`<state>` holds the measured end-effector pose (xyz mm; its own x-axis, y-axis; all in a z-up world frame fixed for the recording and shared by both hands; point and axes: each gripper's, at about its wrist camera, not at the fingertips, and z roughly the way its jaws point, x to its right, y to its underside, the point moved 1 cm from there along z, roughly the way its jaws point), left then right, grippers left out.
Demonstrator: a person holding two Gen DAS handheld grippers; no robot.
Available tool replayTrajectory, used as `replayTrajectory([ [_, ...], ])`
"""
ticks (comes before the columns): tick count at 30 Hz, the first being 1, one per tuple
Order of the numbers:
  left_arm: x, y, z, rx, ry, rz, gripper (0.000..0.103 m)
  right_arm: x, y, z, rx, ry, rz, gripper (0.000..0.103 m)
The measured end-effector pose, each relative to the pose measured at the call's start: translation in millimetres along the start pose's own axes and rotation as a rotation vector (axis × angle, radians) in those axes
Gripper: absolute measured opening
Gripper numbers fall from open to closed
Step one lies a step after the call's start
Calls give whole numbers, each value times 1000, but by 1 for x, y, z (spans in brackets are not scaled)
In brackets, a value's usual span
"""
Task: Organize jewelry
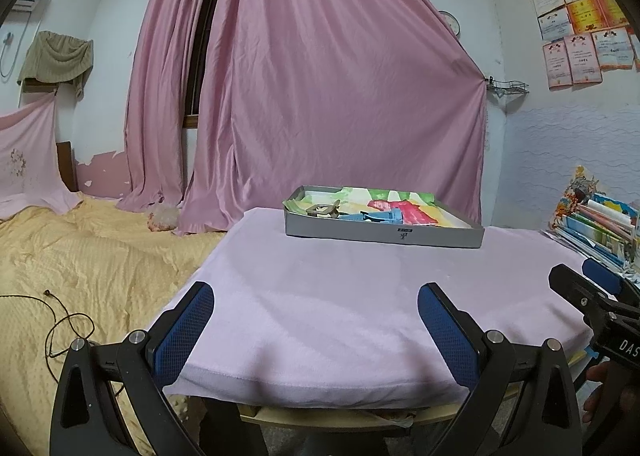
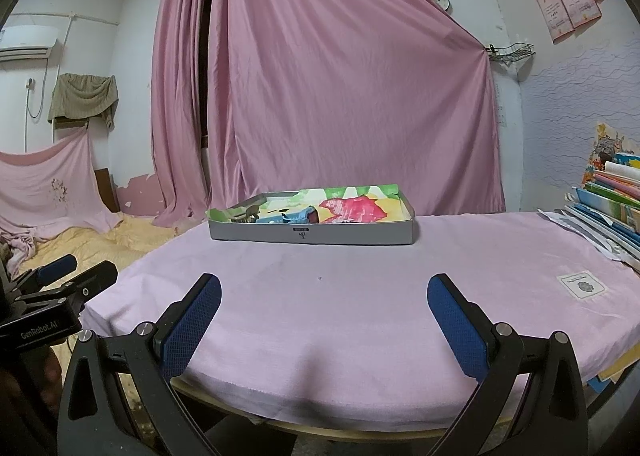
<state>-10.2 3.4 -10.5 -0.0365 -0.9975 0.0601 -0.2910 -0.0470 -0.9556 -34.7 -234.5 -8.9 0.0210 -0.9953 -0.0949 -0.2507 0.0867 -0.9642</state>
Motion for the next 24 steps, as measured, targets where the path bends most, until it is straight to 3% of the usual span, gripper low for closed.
replayTrajectory([
  [24, -3, 2, 4, -6, -6, 2, 102, -1, 0, 3, -4, -1, 2, 101],
])
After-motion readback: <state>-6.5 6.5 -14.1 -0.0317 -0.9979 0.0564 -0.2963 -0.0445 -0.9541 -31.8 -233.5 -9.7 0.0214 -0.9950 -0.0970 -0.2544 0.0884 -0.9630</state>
